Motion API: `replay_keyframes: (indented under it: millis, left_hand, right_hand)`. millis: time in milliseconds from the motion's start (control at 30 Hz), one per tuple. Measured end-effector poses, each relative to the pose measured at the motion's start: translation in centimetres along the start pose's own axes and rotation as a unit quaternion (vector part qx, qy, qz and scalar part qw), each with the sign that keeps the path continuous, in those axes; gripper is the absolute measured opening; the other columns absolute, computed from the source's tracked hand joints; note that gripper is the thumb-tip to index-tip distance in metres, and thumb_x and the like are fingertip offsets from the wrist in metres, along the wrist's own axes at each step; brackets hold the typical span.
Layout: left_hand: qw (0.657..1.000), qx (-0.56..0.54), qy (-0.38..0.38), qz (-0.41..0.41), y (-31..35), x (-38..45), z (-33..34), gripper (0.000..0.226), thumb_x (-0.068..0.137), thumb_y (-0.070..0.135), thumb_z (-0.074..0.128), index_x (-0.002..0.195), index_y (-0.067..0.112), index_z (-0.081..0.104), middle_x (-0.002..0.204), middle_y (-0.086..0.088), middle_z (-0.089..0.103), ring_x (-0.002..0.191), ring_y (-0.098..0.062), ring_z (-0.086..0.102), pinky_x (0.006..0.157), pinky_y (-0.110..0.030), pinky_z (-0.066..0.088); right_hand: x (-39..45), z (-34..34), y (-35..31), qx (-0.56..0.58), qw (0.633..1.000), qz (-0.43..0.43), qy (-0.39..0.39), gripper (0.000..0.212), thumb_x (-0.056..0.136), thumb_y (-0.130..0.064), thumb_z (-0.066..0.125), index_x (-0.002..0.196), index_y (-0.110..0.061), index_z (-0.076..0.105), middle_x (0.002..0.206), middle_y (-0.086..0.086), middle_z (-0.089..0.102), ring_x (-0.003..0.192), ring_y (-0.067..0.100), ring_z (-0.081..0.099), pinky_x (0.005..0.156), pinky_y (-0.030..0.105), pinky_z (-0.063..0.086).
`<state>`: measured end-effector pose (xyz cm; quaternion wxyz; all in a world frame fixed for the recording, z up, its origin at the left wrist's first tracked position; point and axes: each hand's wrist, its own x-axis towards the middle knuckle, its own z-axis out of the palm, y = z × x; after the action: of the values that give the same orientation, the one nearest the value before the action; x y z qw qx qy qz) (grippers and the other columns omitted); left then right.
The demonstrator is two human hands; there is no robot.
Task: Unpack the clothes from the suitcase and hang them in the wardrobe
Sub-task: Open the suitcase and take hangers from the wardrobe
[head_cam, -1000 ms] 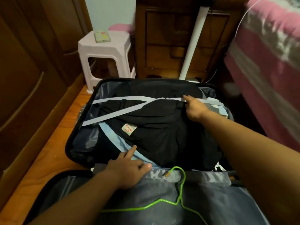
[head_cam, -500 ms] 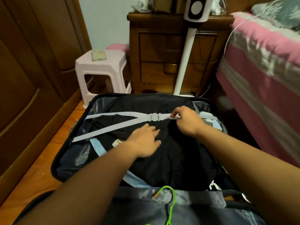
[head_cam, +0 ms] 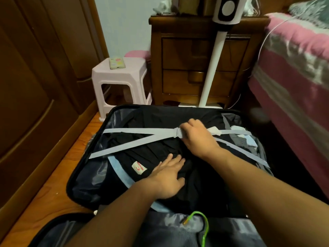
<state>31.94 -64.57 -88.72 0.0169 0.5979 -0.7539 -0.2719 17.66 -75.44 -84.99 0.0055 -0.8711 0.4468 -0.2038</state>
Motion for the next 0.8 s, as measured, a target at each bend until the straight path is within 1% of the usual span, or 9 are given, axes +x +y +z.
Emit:
replay_keyframes:
  millis: [100, 167, 233, 300, 367, 433, 500, 600, 800]
  left_hand:
    - [0.994, -0.094, 0.054, -0.003, -0.8, 0.3, -0.8, 0.064, 0.093, 0.027, 0.058, 0.154, 0.027, 0.038, 0.163, 0.004, 0.031, 0.153, -0.014, 0.018, 0.124, -0.033, 0.018]
    - [0.976, -0.153, 0.152, -0.029, -1.5, 0.1, -2.0, 0.047, 0.088, 0.023, 0.058, 0.135, 0.030, 0.058, 0.136, 0.004, 0.061, 0.129, -0.018, 0.055, 0.111, -0.033, 0.041]
    - [0.957, -0.142, 0.251, -0.026, -1.9, -0.1, -3.5, 0.039, 0.091, 0.017, 0.057, 0.128, 0.028, 0.058, 0.119, 0.009, 0.061, 0.106, -0.015, 0.062, 0.100, -0.036, 0.049]
    - [0.954, -0.052, 0.295, 0.006, -1.9, 0.5, -5.2, 0.043, 0.096, 0.019, 0.058, 0.138, 0.028, 0.053, 0.128, 0.009, 0.050, 0.110, -0.014, 0.058, 0.100, -0.038, 0.048]
    - [0.966, 0.000, 0.257, 0.032, -1.4, 1.8, -6.8, 0.055, 0.097, 0.024, 0.062, 0.148, 0.030, 0.045, 0.140, 0.011, 0.045, 0.122, -0.015, 0.053, 0.104, -0.040, 0.046]
    - [0.984, 0.016, 0.174, 0.024, -0.8, 3.4, -7.8, 0.061, 0.094, 0.029, 0.068, 0.150, 0.030, 0.044, 0.145, 0.008, 0.046, 0.131, -0.018, 0.049, 0.110, -0.041, 0.042]
    - [0.990, 0.051, 0.128, 0.006, -0.4, 4.6, -7.9, 0.056, 0.093, 0.031, 0.070, 0.145, 0.030, 0.051, 0.136, 0.003, 0.053, 0.127, -0.023, 0.052, 0.108, -0.041, 0.043]
    - [0.984, 0.066, 0.161, 0.022, -0.4, 5.1, -7.3, 0.046, 0.092, 0.029, 0.071, 0.137, 0.027, 0.060, 0.123, 0.004, 0.053, 0.116, -0.021, 0.055, 0.101, -0.035, 0.045]
    - [0.980, 0.084, 0.169, 0.060, -0.2, 5.4, -6.8, 0.035, 0.093, 0.033, 0.069, 0.127, 0.028, 0.068, 0.112, 0.005, 0.057, 0.106, -0.021, 0.058, 0.096, -0.040, 0.047]
  right_hand:
    - [-0.9, -0.1, 0.7, 0.062, 0.996, 0.046, -0.048, 0.042, 0.084, -0.025, 0.077, 0.121, -0.014, 0.062, 0.111, 0.006, 0.063, 0.104, 0.026, 0.056, 0.089, 0.037, 0.047]
    - [-1.7, 0.6, 0.8, 0.150, 0.973, 0.141, -0.109, 0.041, 0.079, -0.024, 0.082, 0.115, -0.017, 0.065, 0.104, 0.003, 0.069, 0.099, 0.021, 0.062, 0.086, 0.031, 0.047]
    - [-1.8, 1.0, 1.2, 0.275, 0.930, 0.213, -0.120, 0.034, 0.075, -0.015, 0.085, 0.104, -0.020, 0.067, 0.093, -0.003, 0.069, 0.090, 0.016, 0.064, 0.082, 0.027, 0.049]
    - [-1.8, 0.6, 1.5, 0.388, 0.880, 0.238, -0.138, 0.030, 0.077, -0.004, 0.081, 0.098, -0.021, 0.069, 0.090, -0.002, 0.072, 0.089, 0.016, 0.066, 0.084, 0.024, 0.052]
    - [-2.1, 0.0, 2.0, 0.473, 0.830, 0.257, -0.147, 0.030, 0.084, 0.002, 0.073, 0.105, -0.020, 0.072, 0.099, 0.002, 0.076, 0.095, 0.018, 0.069, 0.091, 0.026, 0.054]
    - [-2.6, -0.3, 2.3, 0.529, 0.791, 0.273, -0.145, 0.034, 0.091, 0.005, 0.061, 0.114, -0.018, 0.071, 0.105, 0.004, 0.076, 0.098, 0.016, 0.069, 0.096, 0.027, 0.053]
    - [-3.1, -0.1, 2.6, 0.565, 0.765, 0.279, -0.130, 0.036, 0.093, 0.009, 0.055, 0.118, -0.014, 0.069, 0.090, -0.003, 0.076, 0.091, 0.014, 0.068, 0.094, 0.027, 0.052]
    - [-3.4, 0.6, 3.2, 0.592, 0.746, 0.291, -0.093, 0.032, 0.092, 0.011, 0.058, 0.114, -0.011, 0.063, 0.065, -0.008, 0.067, 0.074, 0.008, 0.064, 0.080, 0.024, 0.052]
    - [-3.2, 1.1, 3.3, 0.588, 0.742, 0.310, -0.080, 0.028, 0.087, 0.012, 0.065, 0.100, -0.011, 0.060, 0.072, -0.002, 0.070, 0.074, 0.012, 0.066, 0.074, 0.025, 0.054]
